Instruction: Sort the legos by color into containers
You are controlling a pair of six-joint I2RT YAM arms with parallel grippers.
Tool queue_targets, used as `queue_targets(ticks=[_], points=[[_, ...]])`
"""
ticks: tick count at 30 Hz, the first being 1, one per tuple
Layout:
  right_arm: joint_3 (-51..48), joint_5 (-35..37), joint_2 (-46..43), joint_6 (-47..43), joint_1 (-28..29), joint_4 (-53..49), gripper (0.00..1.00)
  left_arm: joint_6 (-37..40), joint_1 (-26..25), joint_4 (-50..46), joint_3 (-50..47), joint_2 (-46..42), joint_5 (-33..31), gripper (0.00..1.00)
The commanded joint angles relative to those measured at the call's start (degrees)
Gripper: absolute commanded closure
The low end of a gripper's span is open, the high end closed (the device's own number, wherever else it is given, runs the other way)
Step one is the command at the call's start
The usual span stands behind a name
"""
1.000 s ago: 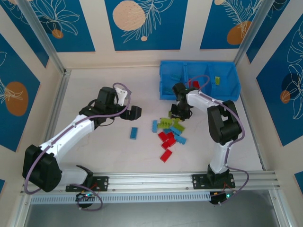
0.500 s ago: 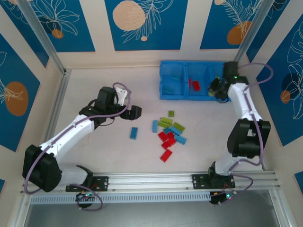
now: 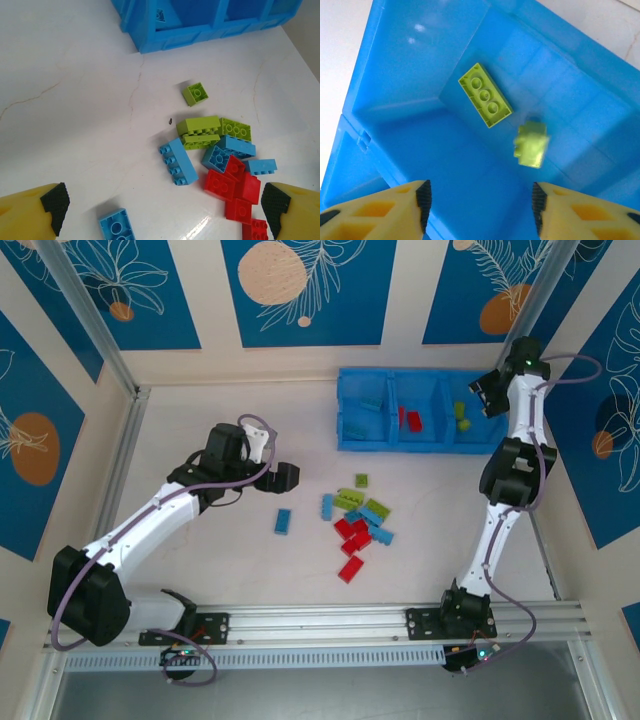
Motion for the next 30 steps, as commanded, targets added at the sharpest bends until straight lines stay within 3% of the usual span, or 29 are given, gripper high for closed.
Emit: queue_targets(ticks=[1,4,9,16,23,26,30], points=[[4.84,-4.80,-0.94,-1.46,-0.13,-8.89,0.39,-2.35,-0.53,0.53,2.83,0.86,0.75,0.00],[-4.85,-6.84,-8.23,-2.83,0.89,-6.88,0.39,-5.52,-0.62,-4.77,4.51,3.22,-2.11,0.00],[-28.85,-10.66,-26.24,-5.24,3.87,-0.19,0.36,-13.34,-2.71,-13.72,2.98,4.34,-13.39,0.00],[-54.59,-11.86,-48.83,-4.10,8.49,0.10,0.32,-19.25,-10.14,-16.55,-2.13,7.24,-13.37,0.00],[-62.74,-12.18,-58.02,0.48,17.86,0.97,0.29,-22.75,-10.92,-16.67,-1.05,15.74,-17.05,0.04],[-61.87,-11.93,-57.14,0.77,21.24,-0.39,0.29,-22.21,-10.98,-14.01,-1.07,17.91,-18.05,0.15],[-60.72,-11.65,-56.39,1.13,24.08,-1.83,0.29,-21.08,-10.98,-13.47,0.26,22.12,-17.76,0.38]])
